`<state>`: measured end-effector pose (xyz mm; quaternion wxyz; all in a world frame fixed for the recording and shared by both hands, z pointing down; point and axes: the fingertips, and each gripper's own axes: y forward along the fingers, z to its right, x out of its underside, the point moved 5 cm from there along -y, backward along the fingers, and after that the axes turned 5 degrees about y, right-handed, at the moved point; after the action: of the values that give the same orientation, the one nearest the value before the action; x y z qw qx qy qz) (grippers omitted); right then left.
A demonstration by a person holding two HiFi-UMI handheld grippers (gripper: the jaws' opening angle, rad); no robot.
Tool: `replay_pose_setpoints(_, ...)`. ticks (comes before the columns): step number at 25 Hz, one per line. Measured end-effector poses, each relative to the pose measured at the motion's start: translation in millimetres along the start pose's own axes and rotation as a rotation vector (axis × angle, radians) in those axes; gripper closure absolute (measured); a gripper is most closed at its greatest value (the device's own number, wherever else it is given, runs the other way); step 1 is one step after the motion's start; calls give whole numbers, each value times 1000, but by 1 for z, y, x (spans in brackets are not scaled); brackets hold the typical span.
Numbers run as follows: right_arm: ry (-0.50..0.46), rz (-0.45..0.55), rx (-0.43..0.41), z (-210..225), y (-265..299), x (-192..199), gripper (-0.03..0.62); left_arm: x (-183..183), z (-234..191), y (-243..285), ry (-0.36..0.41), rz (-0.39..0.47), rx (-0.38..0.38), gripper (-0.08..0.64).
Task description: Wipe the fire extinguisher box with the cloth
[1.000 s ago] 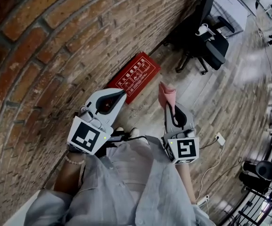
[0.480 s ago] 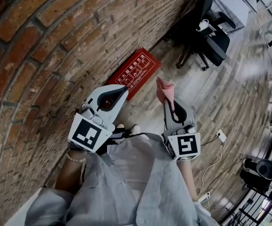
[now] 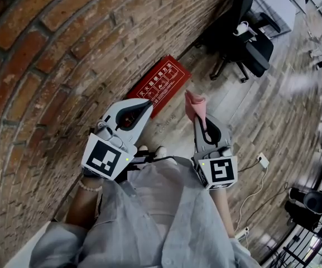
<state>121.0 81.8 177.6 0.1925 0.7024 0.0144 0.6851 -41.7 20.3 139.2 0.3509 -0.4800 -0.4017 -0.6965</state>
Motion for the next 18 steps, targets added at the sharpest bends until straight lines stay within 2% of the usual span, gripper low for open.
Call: replay_pose_setpoints(18, -3, -11, -11, -3, 2, 0, 566, 1, 1, 2, -5, -1, 8, 561)
